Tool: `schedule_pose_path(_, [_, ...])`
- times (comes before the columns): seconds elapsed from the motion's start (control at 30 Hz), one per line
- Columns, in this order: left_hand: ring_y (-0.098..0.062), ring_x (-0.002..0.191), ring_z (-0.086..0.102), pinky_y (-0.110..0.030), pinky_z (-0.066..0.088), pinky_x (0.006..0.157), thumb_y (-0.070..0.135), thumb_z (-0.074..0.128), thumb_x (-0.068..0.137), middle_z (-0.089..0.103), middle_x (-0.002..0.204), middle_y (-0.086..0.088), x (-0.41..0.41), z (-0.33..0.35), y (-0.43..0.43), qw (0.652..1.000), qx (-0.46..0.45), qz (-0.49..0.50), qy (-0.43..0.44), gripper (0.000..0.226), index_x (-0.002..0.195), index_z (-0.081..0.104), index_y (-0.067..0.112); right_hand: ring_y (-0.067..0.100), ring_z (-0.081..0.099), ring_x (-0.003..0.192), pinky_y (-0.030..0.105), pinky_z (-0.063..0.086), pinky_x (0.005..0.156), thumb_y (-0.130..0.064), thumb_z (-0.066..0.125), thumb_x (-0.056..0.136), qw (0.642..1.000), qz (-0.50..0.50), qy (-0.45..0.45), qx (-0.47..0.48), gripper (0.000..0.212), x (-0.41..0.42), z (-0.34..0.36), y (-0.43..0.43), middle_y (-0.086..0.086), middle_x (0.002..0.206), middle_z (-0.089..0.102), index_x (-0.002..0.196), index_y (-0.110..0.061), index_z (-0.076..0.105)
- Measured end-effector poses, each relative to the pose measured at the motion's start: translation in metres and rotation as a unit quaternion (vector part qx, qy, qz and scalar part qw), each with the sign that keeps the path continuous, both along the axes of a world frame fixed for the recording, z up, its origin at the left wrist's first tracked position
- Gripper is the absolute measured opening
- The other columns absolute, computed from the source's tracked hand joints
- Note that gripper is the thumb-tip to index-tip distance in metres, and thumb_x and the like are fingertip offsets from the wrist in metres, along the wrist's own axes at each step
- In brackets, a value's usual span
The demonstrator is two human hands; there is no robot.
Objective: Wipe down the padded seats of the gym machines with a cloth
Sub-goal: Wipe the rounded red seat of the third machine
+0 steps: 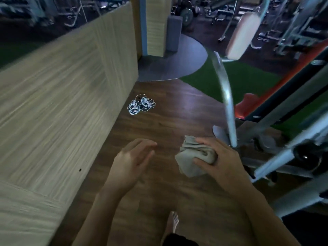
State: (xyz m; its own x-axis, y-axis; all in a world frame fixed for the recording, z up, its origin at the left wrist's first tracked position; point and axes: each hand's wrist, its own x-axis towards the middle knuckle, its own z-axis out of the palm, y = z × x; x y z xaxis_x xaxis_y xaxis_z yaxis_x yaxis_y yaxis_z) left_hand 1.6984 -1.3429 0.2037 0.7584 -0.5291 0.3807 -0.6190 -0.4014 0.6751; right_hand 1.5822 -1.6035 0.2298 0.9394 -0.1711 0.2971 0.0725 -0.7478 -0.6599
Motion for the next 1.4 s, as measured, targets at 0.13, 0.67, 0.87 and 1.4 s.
schedule_pose_path(0.13, [-0.006,0.110,0.065,-0.040,0.057,0.087,0.040,0.054,0.096,0.063,0.118,0.017,0.067,0.003,-0.020,1.000,0.004,0.014,0.013,0.029,0.119,0.068,0.027,-0.006,0.058,0.117,0.008,0.040,0.098,-0.033,0.081,0.082,0.999,0.009,-0.025,0.035,0.054,0.072,-0.008,-0.029,-0.029,0.123,0.060,0.128,-0.045,0.056])
schedule_pose_path(0.67, [-0.005,0.105,0.062,-0.037,0.056,0.085,0.045,0.052,0.095,0.063,0.116,0.017,0.376,-0.001,-0.099,0.999,0.036,0.012,-0.019,0.031,0.119,0.067,0.031,-0.011,0.056,0.112,0.004,0.038,0.094,-0.023,0.087,0.077,0.998,-0.044,-0.054,-0.002,0.052,0.373,-0.014,-0.084,-0.020,0.119,0.063,0.123,-0.026,0.064])
schedule_pose_path(0.87, [-0.014,0.098,0.066,-0.044,0.056,0.081,0.042,0.052,0.097,0.067,0.112,0.012,0.523,-0.003,-0.113,0.998,0.030,-0.018,-0.060,0.029,0.114,0.069,0.027,-0.006,0.060,0.107,0.009,0.047,0.087,-0.025,0.085,0.078,0.991,-0.130,-0.012,0.011,0.053,0.479,-0.002,-0.079,-0.020,0.116,0.063,0.125,-0.034,0.061])
schedule_pose_path(1.4, [-0.009,0.106,0.059,-0.039,0.056,0.081,0.042,0.051,0.096,0.064,0.115,0.015,0.766,0.010,-0.331,0.976,0.028,-0.212,-0.032,0.029,0.116,0.068,0.028,-0.004,0.061,0.111,0.014,0.052,0.087,-0.027,0.083,0.079,0.954,-0.298,-0.023,0.019,0.053,0.658,-0.003,-0.217,-0.018,0.124,0.062,0.128,-0.026,0.063])
